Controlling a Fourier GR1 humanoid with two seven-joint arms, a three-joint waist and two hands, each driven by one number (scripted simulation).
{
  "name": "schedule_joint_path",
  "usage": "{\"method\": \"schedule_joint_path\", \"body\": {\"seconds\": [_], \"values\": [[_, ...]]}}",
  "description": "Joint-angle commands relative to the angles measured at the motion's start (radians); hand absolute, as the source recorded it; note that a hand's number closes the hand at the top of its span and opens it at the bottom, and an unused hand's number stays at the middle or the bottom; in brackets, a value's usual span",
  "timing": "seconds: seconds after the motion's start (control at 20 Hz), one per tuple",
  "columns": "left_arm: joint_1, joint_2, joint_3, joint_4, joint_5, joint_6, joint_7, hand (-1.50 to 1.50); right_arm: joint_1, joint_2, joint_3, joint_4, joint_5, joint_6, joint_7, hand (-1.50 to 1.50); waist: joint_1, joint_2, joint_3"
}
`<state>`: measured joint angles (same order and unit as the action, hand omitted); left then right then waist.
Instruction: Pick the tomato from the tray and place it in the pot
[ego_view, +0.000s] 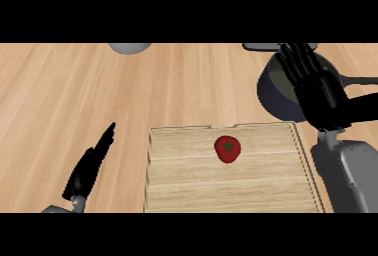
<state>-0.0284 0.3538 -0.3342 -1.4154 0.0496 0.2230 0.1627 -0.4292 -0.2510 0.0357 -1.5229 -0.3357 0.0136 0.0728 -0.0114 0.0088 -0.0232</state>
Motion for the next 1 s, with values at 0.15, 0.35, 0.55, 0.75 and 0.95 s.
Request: {"method": "schedule_joint_path", "body": {"seconds": [0.15, 0.35, 0.55, 0.75, 0.95], "values": [[0.014, 0.085, 0.135, -0.047, 0.010, 0.032, -0.074, 0.00, 0.139, -0.120, 0.030, 0.125, 0.103, 0.021, 0.122, 1.50, 0.023, -0.009, 0.023], [0.016, 0.110, 0.183, -0.039, 0.013, 0.063, -0.061, 0.00, 0.145, -0.377, 0.091, 0.062, 0.495, -0.086, 0.035, -1.50, -0.002, -0.031, 0.012], [0.094, 0.156, 0.262, -0.074, 0.093, 0.007, -0.097, 0.00, 0.346, -0.261, 0.133, -0.060, 0.600, -0.278, -0.205, -1.50, -0.003, -0.021, 0.024], [0.018, 0.124, 0.263, -0.074, 0.050, 0.002, -0.025, 0.00, 0.471, -0.203, 0.165, -0.174, 0.623, -0.278, -0.207, -1.50, 0.003, -0.011, 0.023], [0.101, 0.147, 0.284, -0.158, 0.072, -0.033, -0.052, 0.00, 0.359, -0.317, 0.171, -0.254, 0.637, -0.098, 0.048, -1.50, 0.018, -0.012, 0.023]]}}
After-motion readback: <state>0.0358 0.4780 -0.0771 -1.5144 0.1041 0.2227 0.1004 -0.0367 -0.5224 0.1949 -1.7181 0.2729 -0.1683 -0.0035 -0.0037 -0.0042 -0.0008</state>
